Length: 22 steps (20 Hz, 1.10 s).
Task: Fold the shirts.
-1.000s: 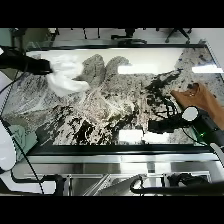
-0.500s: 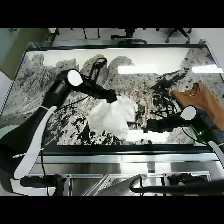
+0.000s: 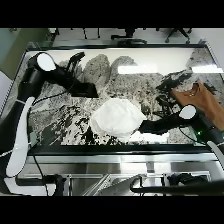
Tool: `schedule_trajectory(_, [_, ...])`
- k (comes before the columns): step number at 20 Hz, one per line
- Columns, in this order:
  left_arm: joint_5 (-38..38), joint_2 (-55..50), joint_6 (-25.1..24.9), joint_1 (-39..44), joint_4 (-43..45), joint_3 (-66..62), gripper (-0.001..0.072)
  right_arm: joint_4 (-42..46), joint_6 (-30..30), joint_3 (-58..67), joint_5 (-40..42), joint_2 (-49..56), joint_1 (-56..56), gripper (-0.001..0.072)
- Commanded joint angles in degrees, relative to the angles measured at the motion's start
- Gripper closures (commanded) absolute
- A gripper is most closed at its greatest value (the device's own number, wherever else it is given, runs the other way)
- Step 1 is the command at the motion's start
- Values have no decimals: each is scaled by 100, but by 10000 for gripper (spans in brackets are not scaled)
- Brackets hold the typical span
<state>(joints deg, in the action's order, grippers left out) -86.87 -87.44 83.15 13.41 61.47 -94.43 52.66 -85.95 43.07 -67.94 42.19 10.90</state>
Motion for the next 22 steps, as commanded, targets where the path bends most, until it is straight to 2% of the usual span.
schedule_trajectory(1, [162, 793, -195, -437, -13, 1893, 16, -557, 72, -608, 483, 0, 636, 70])
schedule_trajectory(4, [1515, 1259, -236, -313, -28, 3869, 16, -553, 72, -920, 1521, 164, 1403, 72])
schedule_trajectory(6, [2247, 1250, -330, -92, -162, 4581, 16, -562, 192, -920, 2199, 450, 1746, 72])
schedule_trajectory(8, [2695, 1069, -688, 109, -632, 4894, 16, -562, 221, -920, 2785, 780, 1978, 72])
schedule_trajectory(11, [3069, 640, -754, 267, -754, 4802, 16, -704, 461, -914, 3390, 1213, 2072, 72])
schedule_trajectory(13, [3040, 354, -754, 273, -758, 4527, 16, -909, 717, -896, 3770, 1366, 2072, 73])
schedule_trajectory(15, [2924, 85, -752, 275, -772, 4190, 18, -999, 717, -844, 3985, 1510, 2072, 77])
schedule_trajectory(16, [2848, -20, -752, 275, -765, 4052, 164, -1056, 719, -835, 4011, 1563, 2074, 208])
schedule_trajectory(17, [2767, -101, -752, 275, -763, 3941, 404, -1054, 719, -835, 4011, 1600, 2074, 434])
schedule_trajectory(18, [2669, -164, -754, 275, -754, 3834, 585, -1051, 719, -835, 4009, 1617, 2074, 546])
schedule_trajectory(19, [2583, -195, -754, 275, -754, 3755, 622, -1056, 717, -835, 4009, 1613, 2072, 624])
schedule_trajectory(20, [2483, -197, -765, 275, -752, 3668, 695, -1051, 721, -824, 3980, 1574, 2072, 681])
schedule_trajectory(22, [2192, -79, -798, 251, -737, 3473, 693, -1049, 964, -662, 3641, 1322, 2035, 681])
